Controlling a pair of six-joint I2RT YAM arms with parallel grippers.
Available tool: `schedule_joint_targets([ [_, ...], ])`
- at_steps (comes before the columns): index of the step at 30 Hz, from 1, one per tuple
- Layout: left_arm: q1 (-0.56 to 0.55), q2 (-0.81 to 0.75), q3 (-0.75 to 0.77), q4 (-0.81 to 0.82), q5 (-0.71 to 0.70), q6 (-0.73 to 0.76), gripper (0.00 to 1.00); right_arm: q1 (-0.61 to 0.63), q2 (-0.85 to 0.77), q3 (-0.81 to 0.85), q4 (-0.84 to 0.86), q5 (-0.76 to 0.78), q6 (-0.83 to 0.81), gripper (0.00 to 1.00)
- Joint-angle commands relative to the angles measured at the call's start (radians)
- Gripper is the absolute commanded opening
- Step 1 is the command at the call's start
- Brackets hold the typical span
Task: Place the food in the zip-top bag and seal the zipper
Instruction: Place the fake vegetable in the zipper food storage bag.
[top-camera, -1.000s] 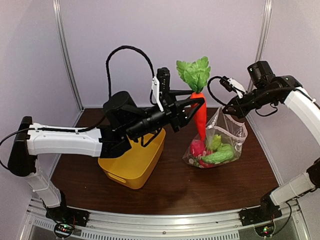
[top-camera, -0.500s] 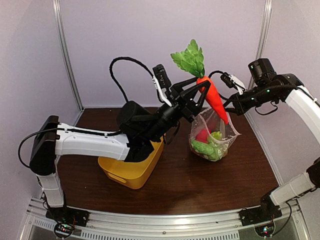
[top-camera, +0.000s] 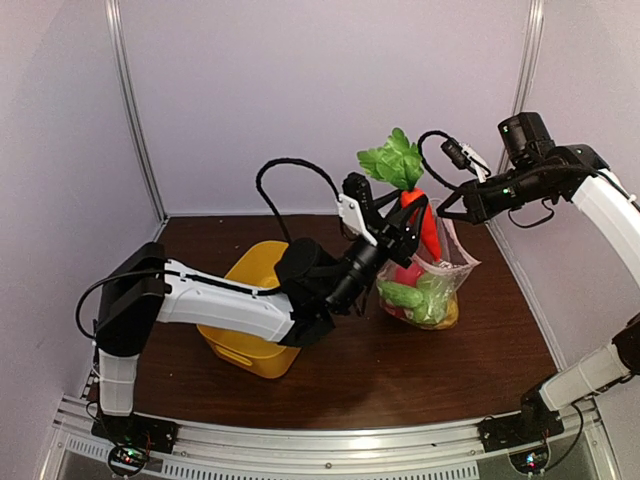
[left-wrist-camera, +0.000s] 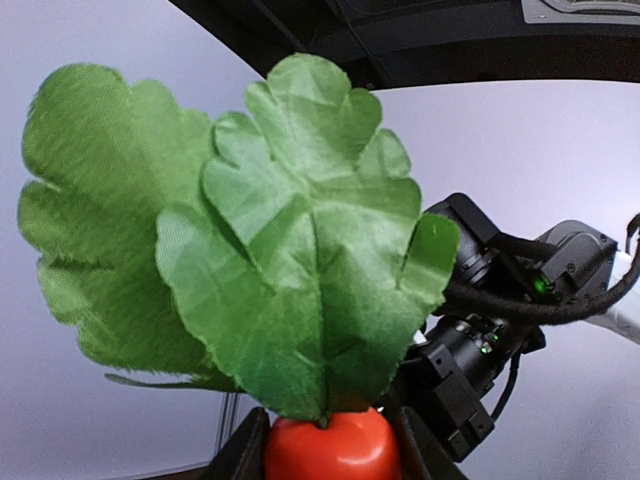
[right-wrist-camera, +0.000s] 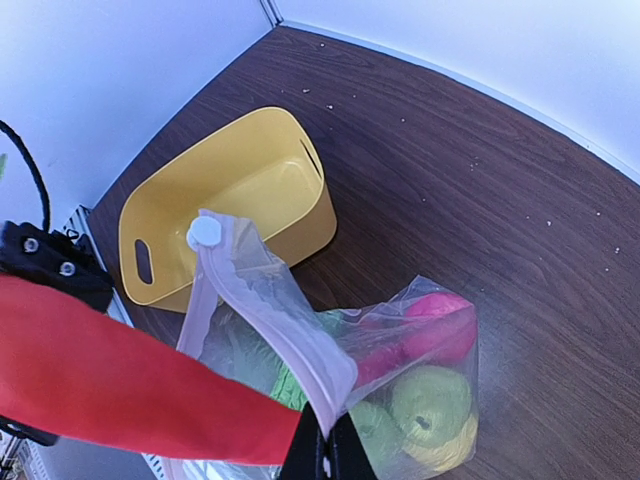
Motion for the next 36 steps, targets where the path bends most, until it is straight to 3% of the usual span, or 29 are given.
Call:
schedule_joint_targets([
  [1, -0.005, 0.071, 0.079, 0.013, -0.133, 0.107, 0.15, 0.002, -0.002, 0.049, 0.048, -0.081, 0.038, 0.0],
  [4, -0.011, 0.113, 0.125, -0.043, -0.19, 0.15, 0.19, -0.002, 0.002, 0.067, 0.047, -0.088, 0.04, 0.0],
  [13, -0.029, 0.082, 0.175, -0.169, -0.21, 0.223, 0.68, -0.021, 0.036, 0.101, 0.052, -0.079, 0.048, 0.0],
  [18, -0.032, -0.04, 0.205, -0.341, -0.117, 0.276, 0.84, -0.042, 0.049, 0.084, 0.077, -0.047, 0.05, 0.0],
  [22, -0.034, -0.175, 0.12, -0.435, -0.094, 0.245, 0.86, -0.045, 0.052, 0.052, 0.12, -0.037, 0.057, 0.0],
  [25, -0.034, -0.278, 0.014, -0.53, -0.158, 0.091, 0.82, -0.045, 0.044, 0.028, 0.144, -0.022, 0.047, 0.0],
  [30, -0.033, -0.35, -0.045, -0.851, -0.229, -0.277, 0.64, -0.045, 0.032, -0.022, 0.202, 0.04, 0.038, 0.0],
  [36, -0.031, -0.324, -0.093, -0.944, -0.211, -0.483, 0.43, -0.043, 0.018, -0.071, 0.285, 0.07, 0.062, 0.0],
])
